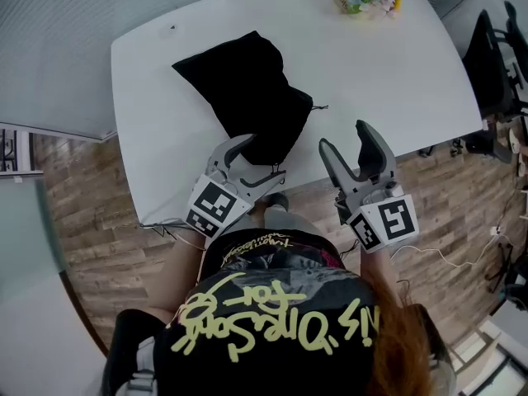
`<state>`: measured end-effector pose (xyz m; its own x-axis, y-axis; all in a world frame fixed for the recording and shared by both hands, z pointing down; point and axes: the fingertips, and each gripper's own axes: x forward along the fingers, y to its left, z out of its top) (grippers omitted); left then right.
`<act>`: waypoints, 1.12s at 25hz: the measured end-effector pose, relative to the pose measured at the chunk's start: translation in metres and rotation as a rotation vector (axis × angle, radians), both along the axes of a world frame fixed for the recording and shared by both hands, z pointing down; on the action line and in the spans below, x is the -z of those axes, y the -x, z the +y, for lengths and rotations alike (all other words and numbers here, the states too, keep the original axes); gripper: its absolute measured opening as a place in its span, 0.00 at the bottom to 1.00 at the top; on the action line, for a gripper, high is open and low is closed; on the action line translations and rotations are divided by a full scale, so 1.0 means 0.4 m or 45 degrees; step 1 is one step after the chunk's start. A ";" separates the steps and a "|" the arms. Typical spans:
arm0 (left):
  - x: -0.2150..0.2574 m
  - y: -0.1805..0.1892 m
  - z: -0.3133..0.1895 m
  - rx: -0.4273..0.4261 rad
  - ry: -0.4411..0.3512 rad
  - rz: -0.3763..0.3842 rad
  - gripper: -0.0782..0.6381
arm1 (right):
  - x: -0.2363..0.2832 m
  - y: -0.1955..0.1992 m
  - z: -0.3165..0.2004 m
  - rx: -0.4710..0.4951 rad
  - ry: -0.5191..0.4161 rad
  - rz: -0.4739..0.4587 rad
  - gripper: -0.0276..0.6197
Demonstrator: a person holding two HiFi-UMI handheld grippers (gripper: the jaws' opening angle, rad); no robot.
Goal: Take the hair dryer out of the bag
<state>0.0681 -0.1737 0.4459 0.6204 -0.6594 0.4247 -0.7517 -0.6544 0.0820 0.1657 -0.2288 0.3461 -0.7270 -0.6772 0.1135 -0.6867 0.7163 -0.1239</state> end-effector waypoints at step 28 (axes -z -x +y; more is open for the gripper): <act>-0.082 0.047 -0.044 0.315 0.041 -0.189 0.23 | -0.022 0.004 -0.049 0.171 0.013 -0.015 0.51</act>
<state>0.0491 -0.1912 0.4788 0.3718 -0.7675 0.5221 -0.8935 -0.4486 -0.0231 0.1639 -0.2483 0.3550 -0.8124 -0.5724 0.1111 -0.5830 0.8005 -0.1392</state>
